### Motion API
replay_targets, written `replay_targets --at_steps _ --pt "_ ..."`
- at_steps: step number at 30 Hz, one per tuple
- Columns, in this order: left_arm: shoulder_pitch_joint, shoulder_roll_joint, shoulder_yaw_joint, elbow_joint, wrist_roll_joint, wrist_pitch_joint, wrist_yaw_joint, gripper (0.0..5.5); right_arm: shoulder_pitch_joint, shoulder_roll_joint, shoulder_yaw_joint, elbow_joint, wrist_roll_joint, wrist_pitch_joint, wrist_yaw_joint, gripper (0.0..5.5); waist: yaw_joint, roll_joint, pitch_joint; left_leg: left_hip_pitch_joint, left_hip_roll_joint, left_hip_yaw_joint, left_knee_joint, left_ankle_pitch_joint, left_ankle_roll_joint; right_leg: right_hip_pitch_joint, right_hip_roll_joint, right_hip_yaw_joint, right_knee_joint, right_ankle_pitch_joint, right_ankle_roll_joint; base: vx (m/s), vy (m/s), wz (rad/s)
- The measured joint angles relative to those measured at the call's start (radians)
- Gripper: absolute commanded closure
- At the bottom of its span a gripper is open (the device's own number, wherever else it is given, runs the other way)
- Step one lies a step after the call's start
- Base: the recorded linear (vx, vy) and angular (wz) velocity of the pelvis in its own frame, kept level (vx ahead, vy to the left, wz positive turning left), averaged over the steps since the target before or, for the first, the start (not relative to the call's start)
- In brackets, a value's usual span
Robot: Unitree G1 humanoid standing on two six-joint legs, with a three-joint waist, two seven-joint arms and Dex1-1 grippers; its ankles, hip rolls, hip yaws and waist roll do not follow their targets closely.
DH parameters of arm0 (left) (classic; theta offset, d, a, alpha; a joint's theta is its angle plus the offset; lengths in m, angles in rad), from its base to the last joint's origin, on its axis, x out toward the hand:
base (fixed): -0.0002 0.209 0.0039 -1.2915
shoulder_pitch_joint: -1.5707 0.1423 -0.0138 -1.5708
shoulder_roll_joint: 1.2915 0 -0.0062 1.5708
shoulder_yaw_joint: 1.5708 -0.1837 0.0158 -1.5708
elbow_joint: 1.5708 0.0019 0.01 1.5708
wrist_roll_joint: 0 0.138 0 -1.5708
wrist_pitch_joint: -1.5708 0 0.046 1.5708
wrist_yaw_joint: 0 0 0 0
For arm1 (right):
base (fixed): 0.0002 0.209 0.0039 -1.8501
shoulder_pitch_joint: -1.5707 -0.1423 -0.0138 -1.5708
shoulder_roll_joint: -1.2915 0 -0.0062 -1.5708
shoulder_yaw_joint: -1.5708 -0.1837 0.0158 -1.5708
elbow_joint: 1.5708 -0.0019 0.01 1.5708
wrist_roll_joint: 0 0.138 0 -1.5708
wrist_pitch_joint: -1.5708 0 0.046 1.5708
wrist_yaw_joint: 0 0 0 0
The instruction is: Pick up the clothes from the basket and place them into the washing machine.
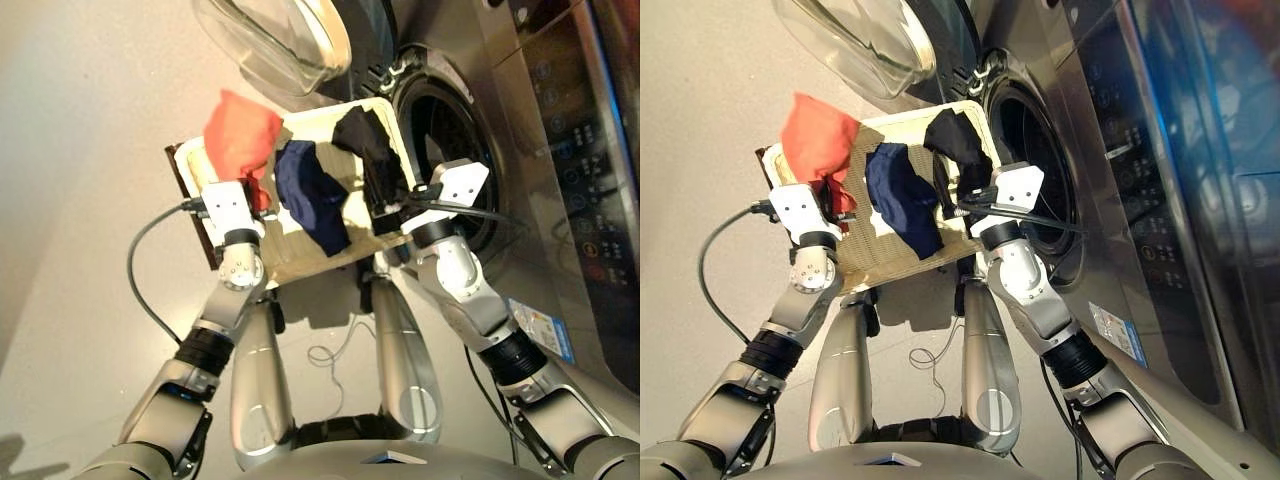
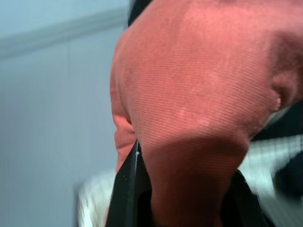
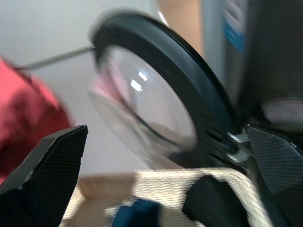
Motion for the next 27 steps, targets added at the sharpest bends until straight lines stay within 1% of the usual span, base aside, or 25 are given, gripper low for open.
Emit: replay_targets --at_steps 1,2,3,4,6,9,11,12,14,15,19,27 --pt "-0.004 0.044 -0.006 -0.053 0.020 -0.003 -0.016 5.50 -0.005 -0.027 0.017 -0.046 0.070 0.001 0.021 0.00 0.008 0.001 0.000 0.032 -0.003 0.008 -0.019 0.003 0.004 0.031 0.001 0.002 -0.021 0.006 0.005 0.069 0.012 -0.044" --pt "-0.014 0.069 -0.008 -0.083 0.038 -0.022 -0.028 5.50 -0.007 -0.050 0.019 -0.088 0.105 -0.002 0.047 0.00 0.015 0.007 -0.001 0.057 -0.007 0.011 -0.030 0.004 0.006 0.057 0.000 0.003 -0.036 0.009 0.010 0.077 0.014 -0.027" --pt "-0.028 0.098 -0.008 -0.114 0.054 -0.024 -0.036 5.50 -0.030 -0.076 0.037 -0.120 0.154 0.004 0.068 0.00 0.018 0.014 -0.002 0.081 -0.011 0.012 -0.040 0.005 0.008 0.089 -0.003 0.001 -0.061 0.017 0.016 0.056 0.009 -0.050" --pt "-0.037 0.127 -0.017 -0.146 0.065 -0.026 -0.041 5.50 -0.055 -0.107 0.047 -0.152 0.177 0.004 0.083 0.00 0.020 0.016 -0.003 0.098 -0.014 0.019 -0.048 0.006 0.010 0.104 -0.004 0.003 -0.075 0.024 0.020 0.054 0.013 -0.036" --pt "-0.061 0.191 -0.041 -0.188 0.111 -0.031 -0.048 5.50 -0.126 -0.139 0.066 -0.180 0.220 0.002 0.102 0.00 0.018 0.020 -0.007 0.110 -0.016 0.022 -0.055 0.007 0.015 0.124 -0.005 0.006 -0.101 0.036 0.024 0.027 0.004 -0.036" --pt "-0.121 0.281 -0.106 -0.214 0.226 -0.035 -0.060 5.50 -0.224 -0.170 0.098 -0.189 0.271 0.004 0.123 0.00 0.020 0.026 -0.010 0.113 -0.016 0.025 -0.061 0.010 0.020 0.133 -0.004 0.009 -0.125 0.052 0.026 0.034 0.009 -0.027" --pt "-0.145 0.315 -0.165 -0.215 0.289 -0.037 -0.069 5.50 -0.298 -0.218 0.158 -0.192 0.311 0.008 0.136 0.00 0.019 0.027 -0.011 0.132 -0.018 0.031 -0.070 0.011 0.021 0.150 -0.005 0.013 -0.132 0.053 0.028 0.025 0.007 -0.026" --pt "-0.146 0.316 -0.179 -0.216 0.313 -0.040 -0.076 5.50 -0.313 -0.222 0.163 -0.195 0.317 0.008 0.143 0.00 0.017 0.029 -0.012 0.140 -0.018 0.032 -0.073 0.011 0.021 0.158 -0.005 0.013 -0.138 0.055 0.028 0.000 0.000 0.000" --pt "-0.158 0.331 -0.222 -0.217 0.332 -0.040 -0.081 5.50 -0.363 -0.245 0.204 -0.201 0.352 0.009 0.151 0.00 0.017 0.033 -0.015 0.149 -0.017 0.040 -0.079 0.011 0.021 0.162 -0.003 0.017 -0.143 0.059 0.029 0.000 0.000 0.000" --pt "-0.163 0.332 -0.231 -0.218 0.334 -0.041 -0.082 5.50 -0.374 -0.246 0.214 -0.207 0.360 0.012 0.153 0.00 0.017 0.036 -0.016 0.152 -0.017 0.044 -0.082 0.012 0.022 0.163 -0.003 0.022 -0.144 0.059 0.029 0.000 0.000 0.000" --pt "-0.194 0.338 -0.242 -0.217 0.333 -0.041 -0.084 5.50 -0.429 -0.251 0.269 -0.222 0.386 0.023 0.154 0.00 0.015 0.043 -0.020 0.161 -0.017 0.047 -0.083 0.012 0.022 0.169 -0.002 0.025 -0.143 0.060 0.029 0.000 0.000 0.000" --pt "-0.224 0.345 -0.247 -0.222 0.309 -0.041 -0.084 5.50 -0.495 -0.220 0.276 -0.222 0.386 0.023 0.146 0.00 0.018 0.057 -0.039 0.176 -0.016 0.044 -0.083 0.012 0.022 0.187 -0.003 0.024 -0.147 0.060 0.029 0.000 0.000 0.000"
